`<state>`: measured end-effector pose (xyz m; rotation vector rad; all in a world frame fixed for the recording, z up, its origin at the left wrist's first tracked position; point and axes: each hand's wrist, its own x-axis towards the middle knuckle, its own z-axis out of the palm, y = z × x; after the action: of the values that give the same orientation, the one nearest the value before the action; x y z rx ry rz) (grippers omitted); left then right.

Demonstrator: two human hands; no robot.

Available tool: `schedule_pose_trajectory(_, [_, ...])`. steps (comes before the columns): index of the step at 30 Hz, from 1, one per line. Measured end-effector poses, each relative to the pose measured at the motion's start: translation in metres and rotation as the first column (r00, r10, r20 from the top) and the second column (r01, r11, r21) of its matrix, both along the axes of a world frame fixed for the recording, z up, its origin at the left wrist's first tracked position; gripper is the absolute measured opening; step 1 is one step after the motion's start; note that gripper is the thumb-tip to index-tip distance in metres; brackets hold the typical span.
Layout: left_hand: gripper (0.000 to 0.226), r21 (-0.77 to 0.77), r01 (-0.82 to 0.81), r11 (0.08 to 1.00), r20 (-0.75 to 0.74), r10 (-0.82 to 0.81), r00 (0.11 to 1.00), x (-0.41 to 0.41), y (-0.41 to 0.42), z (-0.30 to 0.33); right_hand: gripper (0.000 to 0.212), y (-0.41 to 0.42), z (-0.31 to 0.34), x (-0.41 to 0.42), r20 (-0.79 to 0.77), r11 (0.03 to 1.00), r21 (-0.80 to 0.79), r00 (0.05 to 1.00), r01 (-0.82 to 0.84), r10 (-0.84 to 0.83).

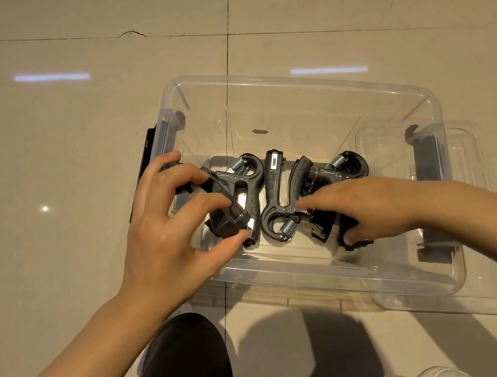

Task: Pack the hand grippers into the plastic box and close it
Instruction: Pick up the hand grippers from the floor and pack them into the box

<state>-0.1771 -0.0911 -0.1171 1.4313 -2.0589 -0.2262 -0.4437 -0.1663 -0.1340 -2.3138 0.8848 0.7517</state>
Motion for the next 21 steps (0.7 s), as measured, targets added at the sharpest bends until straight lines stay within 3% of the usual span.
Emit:
schedule_pose_trajectory(2, [0.035, 0.010, 0.012, 1.000, -0.060, -0.011, 0.998, 0.000, 0.000, 0.004, 0.069, -0.004, 0.010, 0.002, 0.194, 0.979, -0.031, 0.963, 0.199, -0.190])
schedule_pose_trajectory(4, [0.041, 0.065, -0.016, 0.998, -0.161, 0.026, 0.987, -0.004, -0.001, 0.010, 0.058, -0.001, 0.019, 0.012, 0.425, 0.936, -0.125, 0.870, 0.330, -0.250])
schedule_pose_trajectory(6, [0.046, 0.154, -0.081, 0.985, -0.281, 0.122, 0.952, -0.009, -0.002, 0.018, 0.057, 0.007, 0.032, 0.030, 0.633, 0.914, -0.118, 0.738, 0.388, -0.232])
schedule_pose_trajectory(8, [0.052, 0.223, -0.133, 0.966, -0.367, 0.210, 0.906, -0.016, -0.003, 0.022, 0.058, 0.015, 0.039, 0.049, 0.746, 0.921, -0.166, 0.655, 0.354, -0.117])
schedule_pose_trajectory(12, [0.059, 0.290, -0.131, 0.948, -0.451, 0.256, 0.855, -0.031, -0.004, 0.028, 0.035, 0.017, 0.042, 0.072, 0.803, 0.885, -0.345, 0.586, 0.313, 0.105])
schedule_pose_trajectory(14, [0.060, 0.323, -0.097, 0.942, -0.482, 0.251, 0.839, -0.033, -0.008, 0.028, 0.026, 0.014, 0.039, 0.069, 0.820, 0.877, -0.345, 0.563, 0.334, 0.108])
schedule_pose_trajectory(17, [0.053, 0.306, -0.117, 0.945, -0.383, 0.234, 0.894, -0.018, -0.012, 0.024, 0.020, 0.002, 0.034, 0.054, 0.837, 0.841, -0.126, 0.512, 0.526, -0.195])
schedule_pose_trajectory(19, [0.044, 0.218, -0.132, 0.967, -0.230, 0.183, 0.956, -0.005, -0.011, 0.018, 0.023, -0.009, 0.028, 0.042, 0.789, 0.755, 0.077, 0.423, 0.651, -0.445])
schedule_pose_trajectory(21, [0.039, 0.152, -0.076, 0.986, -0.085, 0.089, 0.992, -0.002, -0.007, 0.012, 0.023, -0.019, 0.019, 0.034, 0.747, 0.665, 0.175, 0.342, 0.727, -0.570])
